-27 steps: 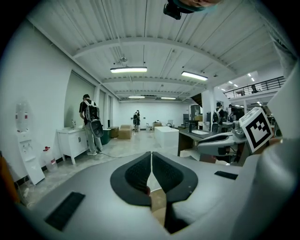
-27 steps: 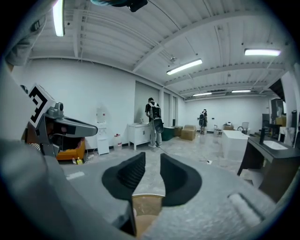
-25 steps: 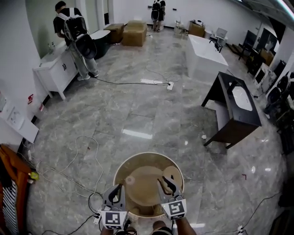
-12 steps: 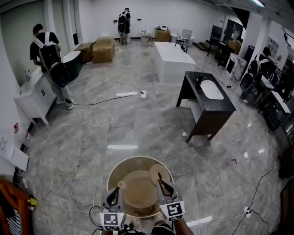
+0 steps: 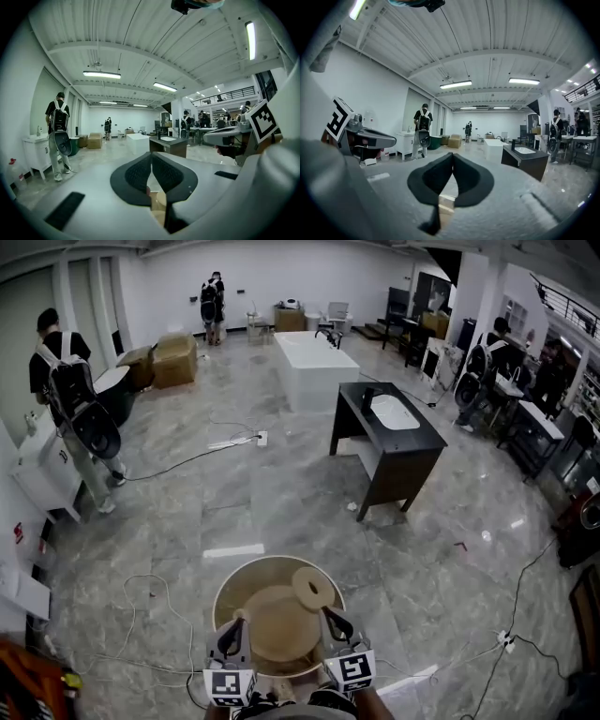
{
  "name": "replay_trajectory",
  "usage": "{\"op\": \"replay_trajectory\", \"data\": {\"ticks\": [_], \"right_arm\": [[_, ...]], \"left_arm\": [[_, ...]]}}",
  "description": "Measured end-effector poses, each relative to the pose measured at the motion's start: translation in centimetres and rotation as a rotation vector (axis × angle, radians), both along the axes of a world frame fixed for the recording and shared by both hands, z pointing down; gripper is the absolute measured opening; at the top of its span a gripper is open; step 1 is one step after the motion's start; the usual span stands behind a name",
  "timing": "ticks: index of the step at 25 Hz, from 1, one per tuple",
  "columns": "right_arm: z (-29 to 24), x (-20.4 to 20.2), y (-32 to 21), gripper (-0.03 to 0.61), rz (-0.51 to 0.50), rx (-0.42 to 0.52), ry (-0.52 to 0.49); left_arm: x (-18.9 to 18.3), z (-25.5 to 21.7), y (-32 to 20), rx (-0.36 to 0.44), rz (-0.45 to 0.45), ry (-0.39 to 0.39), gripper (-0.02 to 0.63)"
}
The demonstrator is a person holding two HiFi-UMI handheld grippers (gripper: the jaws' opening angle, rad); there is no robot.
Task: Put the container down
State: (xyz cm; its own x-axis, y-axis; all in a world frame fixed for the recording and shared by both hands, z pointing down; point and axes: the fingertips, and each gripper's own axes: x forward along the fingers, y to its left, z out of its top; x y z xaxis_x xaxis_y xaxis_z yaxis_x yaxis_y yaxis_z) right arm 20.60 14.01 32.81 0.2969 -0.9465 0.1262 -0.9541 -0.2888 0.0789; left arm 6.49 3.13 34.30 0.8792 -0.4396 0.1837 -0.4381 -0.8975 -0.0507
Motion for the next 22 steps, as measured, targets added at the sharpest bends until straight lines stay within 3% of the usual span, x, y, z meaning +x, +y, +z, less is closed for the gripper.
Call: {"op": "replay_trajectory", "data": {"ticks": [7, 22], "right_arm": [[0.7, -1.8, 2.0, 0.002, 0.042, -0.009, -0.012], [1.2, -2.3, 1.5, 0.0, 0.027, -0.011, -0.027]], "left_arm": [[-0.5, 0.6, 1.8, -0.014, 0.061, -0.005, 0.026], [-0.7, 0.5, 1.3, -0.008, 0.068, -0.01, 0.026]]}}
